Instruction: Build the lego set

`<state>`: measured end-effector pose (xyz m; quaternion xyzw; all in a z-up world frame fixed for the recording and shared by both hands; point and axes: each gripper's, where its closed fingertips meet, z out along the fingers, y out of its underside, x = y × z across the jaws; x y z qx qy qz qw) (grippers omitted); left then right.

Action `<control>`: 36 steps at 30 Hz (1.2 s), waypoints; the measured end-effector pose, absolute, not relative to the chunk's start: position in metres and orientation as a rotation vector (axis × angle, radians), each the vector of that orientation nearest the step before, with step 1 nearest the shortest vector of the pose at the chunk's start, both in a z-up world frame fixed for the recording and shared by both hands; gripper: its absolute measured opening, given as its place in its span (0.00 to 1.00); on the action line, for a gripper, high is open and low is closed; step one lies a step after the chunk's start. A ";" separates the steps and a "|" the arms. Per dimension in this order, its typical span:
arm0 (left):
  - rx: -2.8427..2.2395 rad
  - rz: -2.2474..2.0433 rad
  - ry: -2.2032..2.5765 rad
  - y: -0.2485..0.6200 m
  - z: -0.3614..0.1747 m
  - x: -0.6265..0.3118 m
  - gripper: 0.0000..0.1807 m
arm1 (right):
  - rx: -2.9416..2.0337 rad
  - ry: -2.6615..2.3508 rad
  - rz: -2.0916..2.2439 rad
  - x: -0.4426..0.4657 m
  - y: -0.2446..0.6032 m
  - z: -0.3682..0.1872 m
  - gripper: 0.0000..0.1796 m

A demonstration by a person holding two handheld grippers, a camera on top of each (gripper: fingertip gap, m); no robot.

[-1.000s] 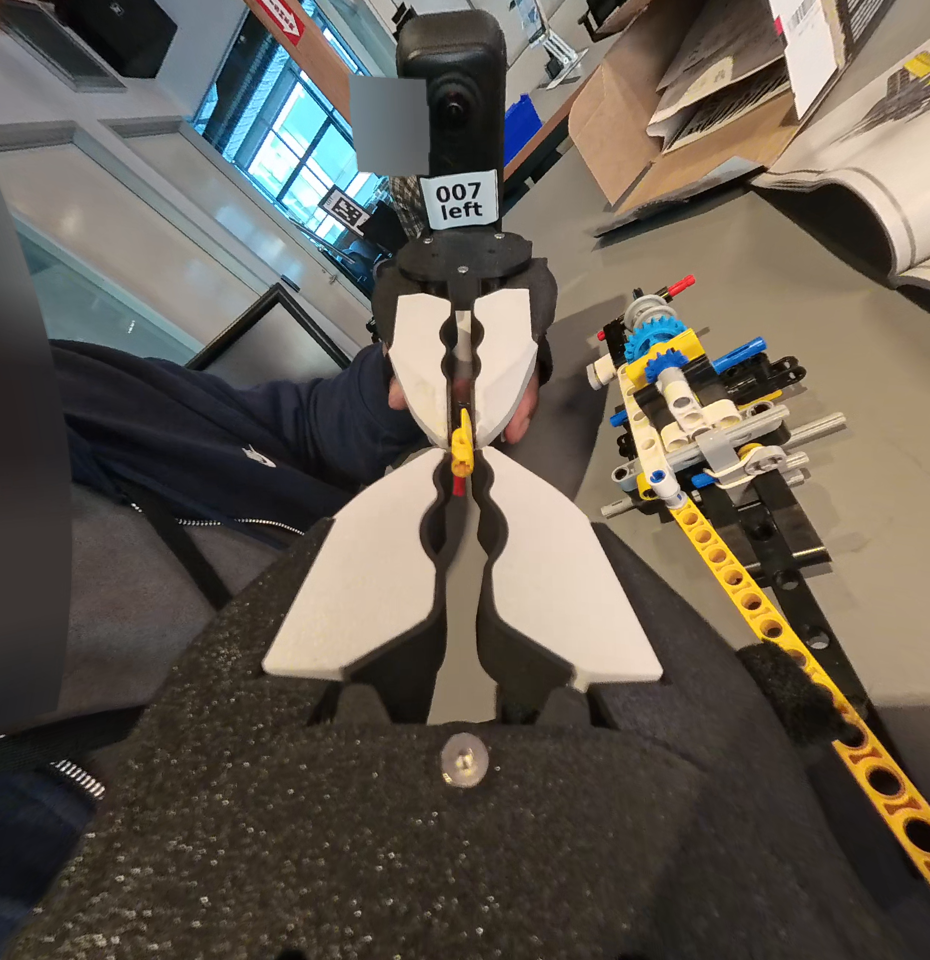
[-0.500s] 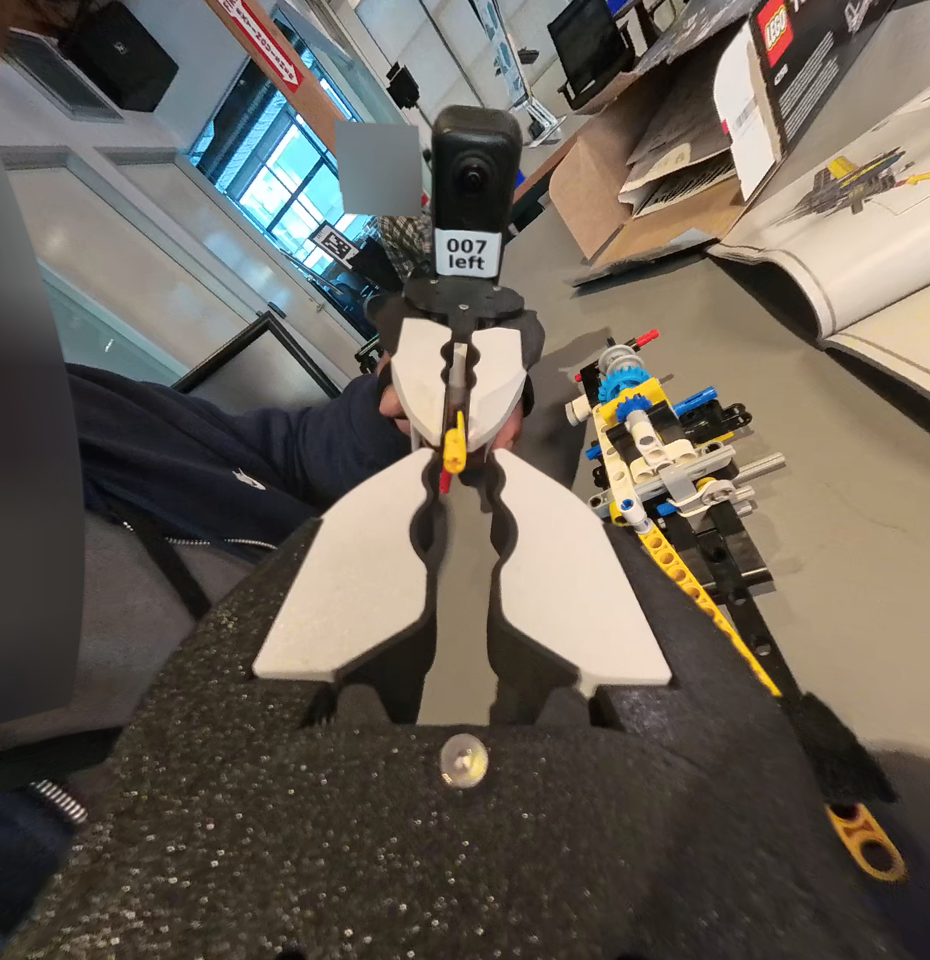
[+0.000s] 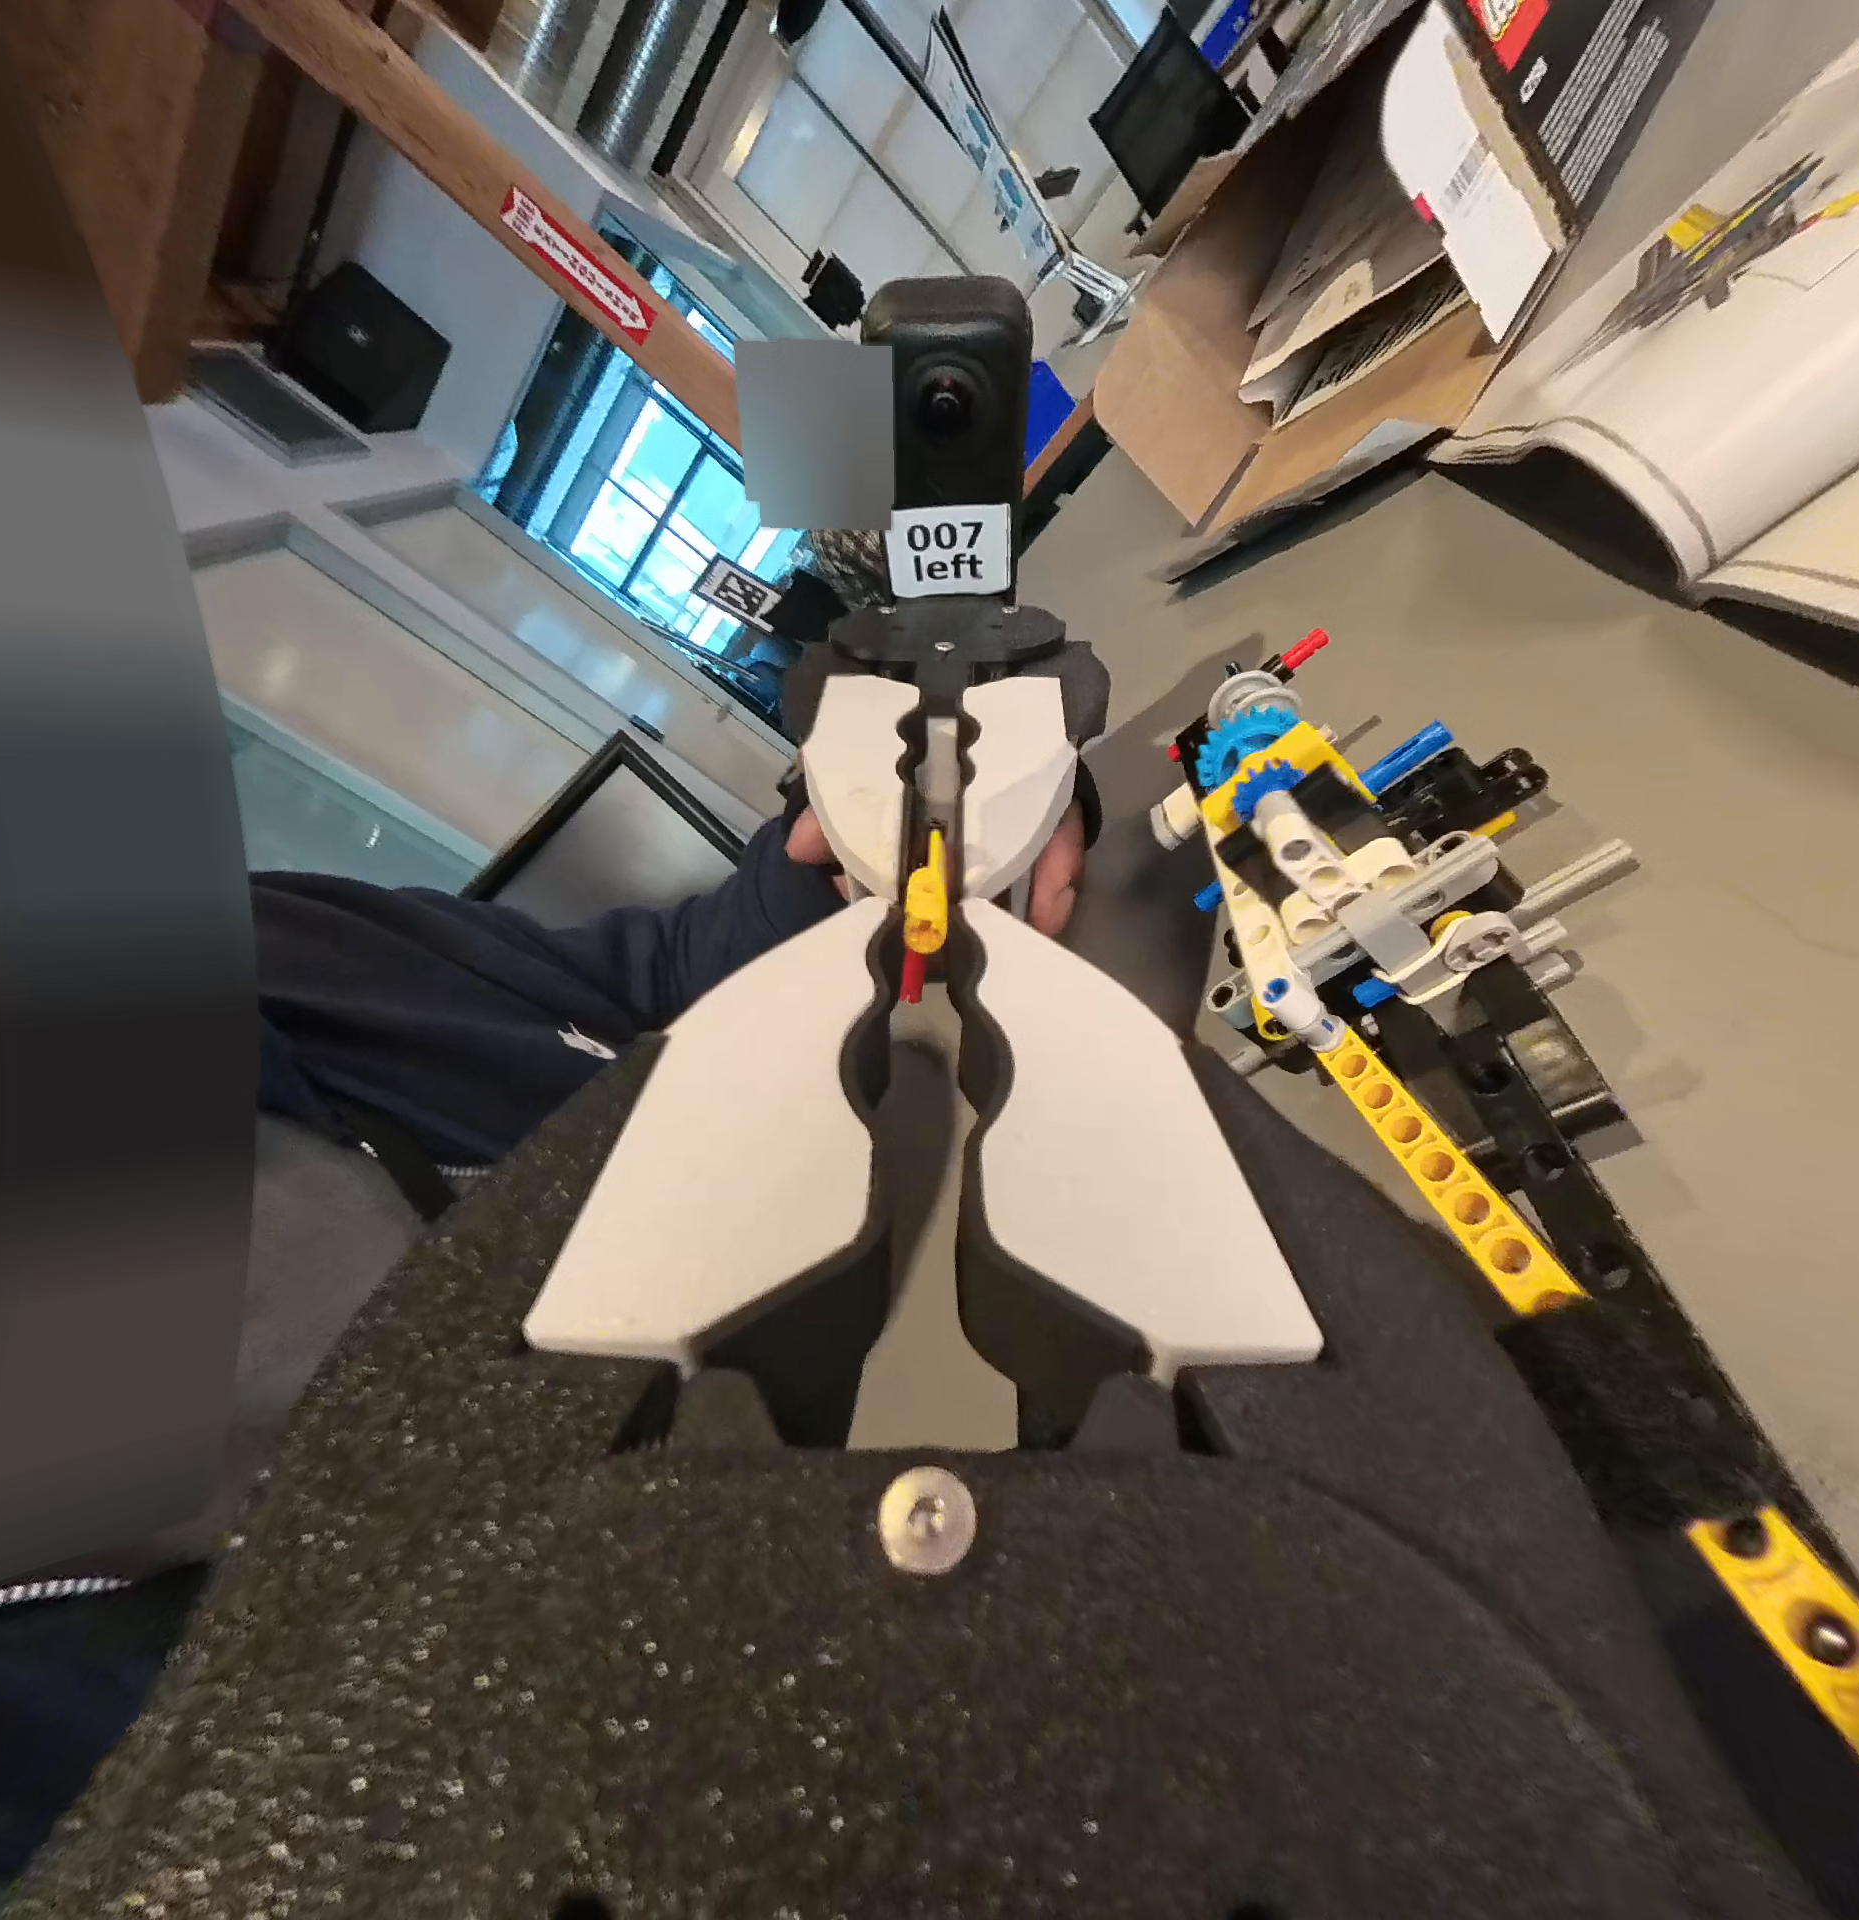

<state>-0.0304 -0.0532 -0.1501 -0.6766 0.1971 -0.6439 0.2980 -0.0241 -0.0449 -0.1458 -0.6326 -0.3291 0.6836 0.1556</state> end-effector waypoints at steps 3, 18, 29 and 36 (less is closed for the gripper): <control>-1.791 -1.724 0.499 -0.051 -0.149 -0.031 0.08 | -1.807 -0.920 1.981 -0.024 -0.045 -0.143 0.04; -1.765 -1.766 0.504 -0.055 -0.145 -0.025 0.04 | -1.790 -1.003 1.887 -0.026 -0.050 -0.144 0.05; -1.650 -1.655 0.476 -0.043 -0.131 -0.041 0.04 | -1.706 -1.204 1.444 0.023 -0.072 -0.127 0.17; -1.612 -1.513 0.483 -0.036 -0.124 -0.043 0.04 | -1.738 -1.266 0.961 0.115 -0.024 -0.086 0.12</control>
